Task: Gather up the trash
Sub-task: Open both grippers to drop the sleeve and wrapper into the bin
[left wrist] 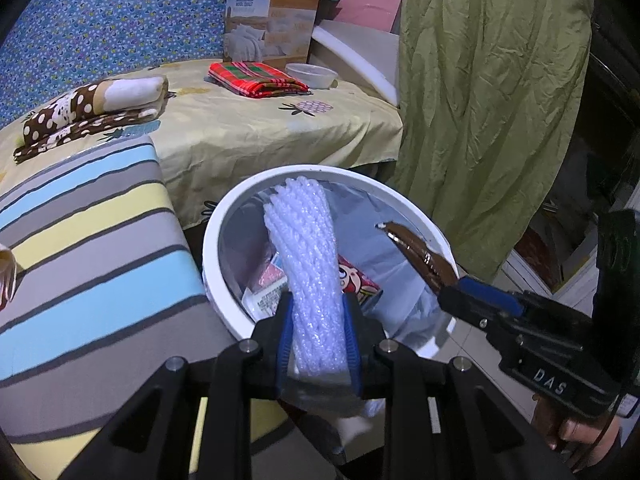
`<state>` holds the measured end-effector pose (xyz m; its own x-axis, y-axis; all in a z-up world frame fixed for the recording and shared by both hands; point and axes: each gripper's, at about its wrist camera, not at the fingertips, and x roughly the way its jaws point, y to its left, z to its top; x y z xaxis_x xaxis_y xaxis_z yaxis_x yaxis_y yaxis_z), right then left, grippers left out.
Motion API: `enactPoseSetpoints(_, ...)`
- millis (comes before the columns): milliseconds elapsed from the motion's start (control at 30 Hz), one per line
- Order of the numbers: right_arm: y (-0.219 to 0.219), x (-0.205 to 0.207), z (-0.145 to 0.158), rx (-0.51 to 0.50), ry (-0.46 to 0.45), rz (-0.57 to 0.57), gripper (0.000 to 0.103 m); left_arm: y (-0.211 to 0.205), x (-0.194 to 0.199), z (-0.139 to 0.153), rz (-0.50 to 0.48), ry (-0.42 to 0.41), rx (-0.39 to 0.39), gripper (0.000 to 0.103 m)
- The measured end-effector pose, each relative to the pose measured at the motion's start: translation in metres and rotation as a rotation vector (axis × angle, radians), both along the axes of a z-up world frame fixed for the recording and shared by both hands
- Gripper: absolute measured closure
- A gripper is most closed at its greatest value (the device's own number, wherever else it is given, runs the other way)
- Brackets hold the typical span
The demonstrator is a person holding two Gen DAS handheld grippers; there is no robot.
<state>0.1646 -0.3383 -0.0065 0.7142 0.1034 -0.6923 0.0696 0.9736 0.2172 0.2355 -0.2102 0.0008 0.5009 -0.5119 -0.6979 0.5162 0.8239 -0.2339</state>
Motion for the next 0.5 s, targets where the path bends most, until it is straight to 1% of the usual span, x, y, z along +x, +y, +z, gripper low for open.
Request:
enactPoseSetpoints(67, -0.001, 0.004, -0.004, 0.008, 0.012, 0.001, 0.073, -0.001, 0.004, 0.0, 0.008, 0.001, 0.0, 0.076)
enactPoseSetpoints(133, -0.002, 0.007, -0.007, 0.018, 0.022, 0.003, 0.073, -0.001, 0.008, -0.002, 0.018, 0.004, 0.005, 0.07)
enactPoseSetpoints(167, -0.002, 0.009, -0.008, 0.019, 0.028, 0.004, 0.072, -0.001, 0.01, -0.002, 0.025, 0.005, 0.007, 0.06)
enactPoseSetpoints(200, -0.003, 0.01, -0.008, 0.019, 0.03, 0.003, 0.072, 0.0, 0.012, -0.003, 0.031, 0.007, 0.003, 0.053)
enactPoseSetpoints(267, -0.002, 0.011, -0.009, 0.02, 0.033, 0.004, 0.072, 0.002, 0.015, -0.004, 0.035, 0.012, -0.014, 0.05)
enactPoseSetpoints(333, -0.002, 0.01, -0.009, 0.019, 0.034, 0.006, 0.072, 0.004, 0.015, -0.004, 0.043, 0.005, -0.013, 0.048)
enactPoseSetpoints(500, -0.001, 0.004, -0.004, 0.015, 0.023, 0.002, 0.067, 0.015, 0.014, -0.001, 0.06, 0.004, -0.028, 0.047)
